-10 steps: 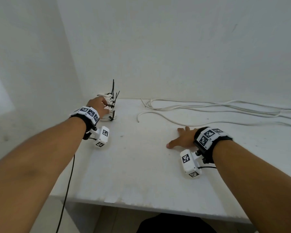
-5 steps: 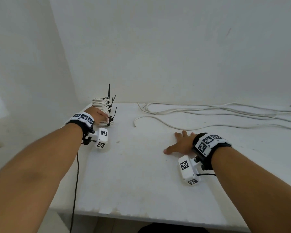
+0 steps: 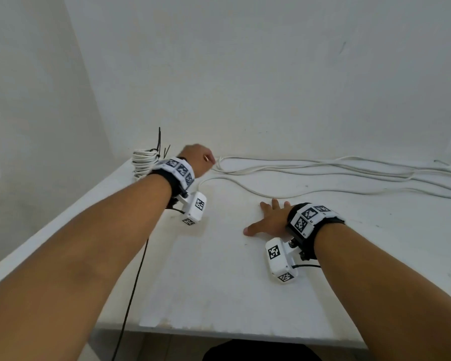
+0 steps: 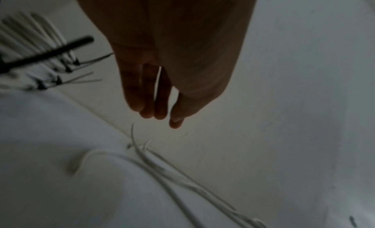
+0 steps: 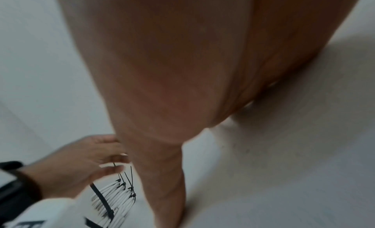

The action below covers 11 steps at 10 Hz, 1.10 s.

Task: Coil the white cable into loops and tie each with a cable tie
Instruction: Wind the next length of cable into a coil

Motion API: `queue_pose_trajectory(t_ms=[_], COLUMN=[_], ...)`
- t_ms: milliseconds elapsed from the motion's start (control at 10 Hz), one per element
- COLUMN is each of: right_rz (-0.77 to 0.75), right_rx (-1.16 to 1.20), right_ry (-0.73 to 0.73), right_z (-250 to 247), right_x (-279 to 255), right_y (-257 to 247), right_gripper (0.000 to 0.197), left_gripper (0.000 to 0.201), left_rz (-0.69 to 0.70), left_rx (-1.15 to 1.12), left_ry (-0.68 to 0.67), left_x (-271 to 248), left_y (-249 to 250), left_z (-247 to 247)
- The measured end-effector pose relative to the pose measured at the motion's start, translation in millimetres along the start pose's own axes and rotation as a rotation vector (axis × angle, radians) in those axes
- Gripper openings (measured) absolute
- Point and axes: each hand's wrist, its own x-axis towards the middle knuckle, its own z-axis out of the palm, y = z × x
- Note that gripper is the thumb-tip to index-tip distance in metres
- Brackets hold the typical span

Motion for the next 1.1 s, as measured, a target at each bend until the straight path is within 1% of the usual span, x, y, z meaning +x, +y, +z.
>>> queue_pose_trajectory(t_ms=[100,200,300,400,500,600,700,800,900,1000,1100], right_rz=[-0.033,-0.055,-0.057,-0.064,-0.079,-0.094,-0.119,-0.124,-0.130,-0.294,-0.539], right_rx=[0.038,0.114,0.106,0.088,0.139,0.206,0.230,0.369,0.607,0.589,0.516], right_ry=[-0.031,-0.057,-0.072,-0.069,-0.082,-0.092,-0.050,0.118,0.395,0.572,0.592], right_z=[-2,-4,-4,-3,-7,-11,-13,-27,-41,-44,-40], right_x=[-1,2,6,8,5,-3,-10,-10,-8,-3,7], right_y=[6,10,11,9,13,17,19,20,22,18,10], right_gripper=[0.113,0.111,0.114,0.114,0.111,0.104,0.097,0.086,0.070,0.067,0.061], left_gripper=[0.031,0.031,0.034,0.035,0.029,0.028,0.033,0.023,0.031,0.044,0.038], left_rz=[-0.123,-0.241,-0.290,-0.329,-0.404,-0.455,-0.464,-0.424,-0.299,-0.211,-0.110], left_rx=[0.184,0.238,0.242,0.161,-0.070,-0.548,-0.864,-1.098,-1.078,-1.134,-1.285], left_ry=[-0.189,-0.292,-0.281,-0.261,-0.265,-0.096,0.034,-0.001,-0.146,-0.359,-0.519], left_x=[9,10,14,7,2,-13,-32,-49,-67,-76,-83], left_y=[-3,-18,-27,-27,-20,-3,20,41,59,72,76], left_z=[36,56,59,55,54,56,61,63,60,54,48])
